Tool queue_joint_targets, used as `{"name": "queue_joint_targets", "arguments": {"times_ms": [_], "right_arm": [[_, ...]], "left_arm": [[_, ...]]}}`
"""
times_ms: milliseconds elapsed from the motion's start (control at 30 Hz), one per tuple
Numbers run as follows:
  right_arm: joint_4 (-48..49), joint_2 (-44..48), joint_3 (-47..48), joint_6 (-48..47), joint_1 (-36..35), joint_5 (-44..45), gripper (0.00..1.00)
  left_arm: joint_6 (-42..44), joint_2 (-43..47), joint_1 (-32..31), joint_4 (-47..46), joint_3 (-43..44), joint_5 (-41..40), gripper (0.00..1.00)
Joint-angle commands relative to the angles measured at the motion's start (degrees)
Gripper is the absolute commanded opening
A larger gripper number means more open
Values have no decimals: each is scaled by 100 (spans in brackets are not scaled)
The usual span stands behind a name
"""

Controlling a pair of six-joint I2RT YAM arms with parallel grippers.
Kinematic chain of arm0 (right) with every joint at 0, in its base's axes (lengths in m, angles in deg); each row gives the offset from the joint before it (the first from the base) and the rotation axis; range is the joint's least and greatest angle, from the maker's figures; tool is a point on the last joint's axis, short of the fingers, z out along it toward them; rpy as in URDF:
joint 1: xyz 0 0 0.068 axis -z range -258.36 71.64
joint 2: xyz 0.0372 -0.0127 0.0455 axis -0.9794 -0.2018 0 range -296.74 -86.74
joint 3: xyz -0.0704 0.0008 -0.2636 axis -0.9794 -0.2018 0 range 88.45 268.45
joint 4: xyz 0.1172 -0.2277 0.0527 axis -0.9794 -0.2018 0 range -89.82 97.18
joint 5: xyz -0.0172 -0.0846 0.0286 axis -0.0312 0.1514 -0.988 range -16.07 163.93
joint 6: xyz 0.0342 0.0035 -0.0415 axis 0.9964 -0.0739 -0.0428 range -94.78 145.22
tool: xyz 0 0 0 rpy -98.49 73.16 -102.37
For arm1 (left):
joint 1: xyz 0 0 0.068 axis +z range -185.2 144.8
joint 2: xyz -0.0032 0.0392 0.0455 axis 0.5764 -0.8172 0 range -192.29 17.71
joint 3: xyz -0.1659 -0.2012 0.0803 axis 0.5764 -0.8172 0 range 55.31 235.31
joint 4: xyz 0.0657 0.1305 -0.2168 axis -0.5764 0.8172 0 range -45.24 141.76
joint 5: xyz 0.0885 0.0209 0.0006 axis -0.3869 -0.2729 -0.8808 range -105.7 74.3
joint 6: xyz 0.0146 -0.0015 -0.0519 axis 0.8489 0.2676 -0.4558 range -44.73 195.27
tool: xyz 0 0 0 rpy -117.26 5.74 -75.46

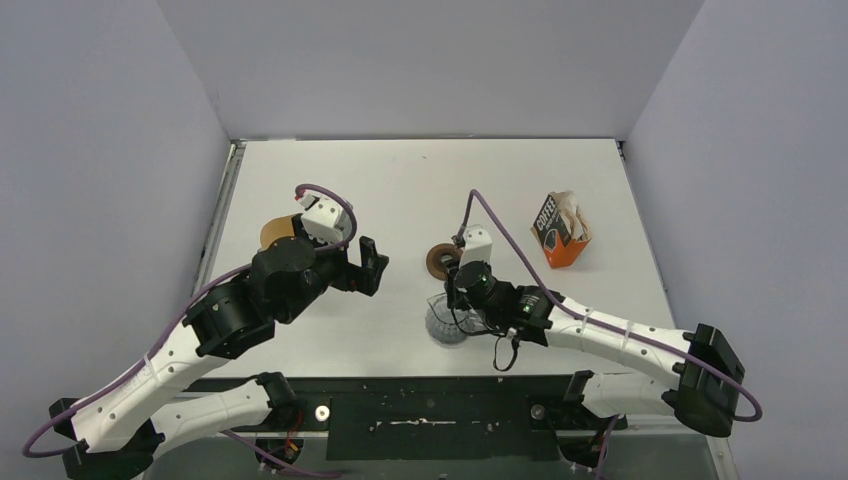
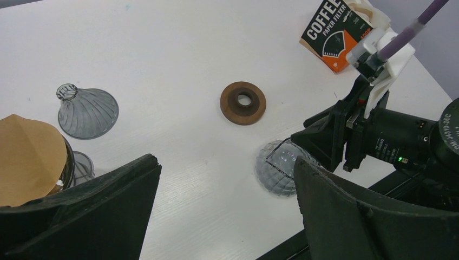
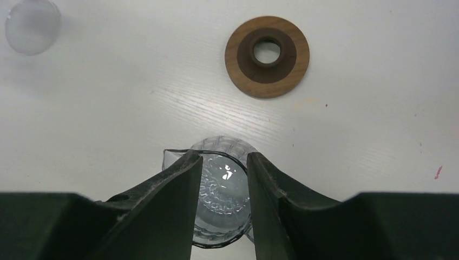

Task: Place the coffee filter in the dripper
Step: Place the coffee server at the center of the board.

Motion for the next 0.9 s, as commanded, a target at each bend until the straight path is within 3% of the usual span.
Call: {"name": "queue_joint_targets", "arguments": {"times_ms": [0,267,867], "right_arm": [[70,178,562,-179,-38,281,39],[287,-260,1262,-469,77,80,46],[838,-2445,3287,-563,1141,-2008,47]], "left_arm": [[90,40,14,-307,154,-24,91],[185,134,14,-273,110,-191,91],[460,492,14,-245,-154,-644,91]]}}
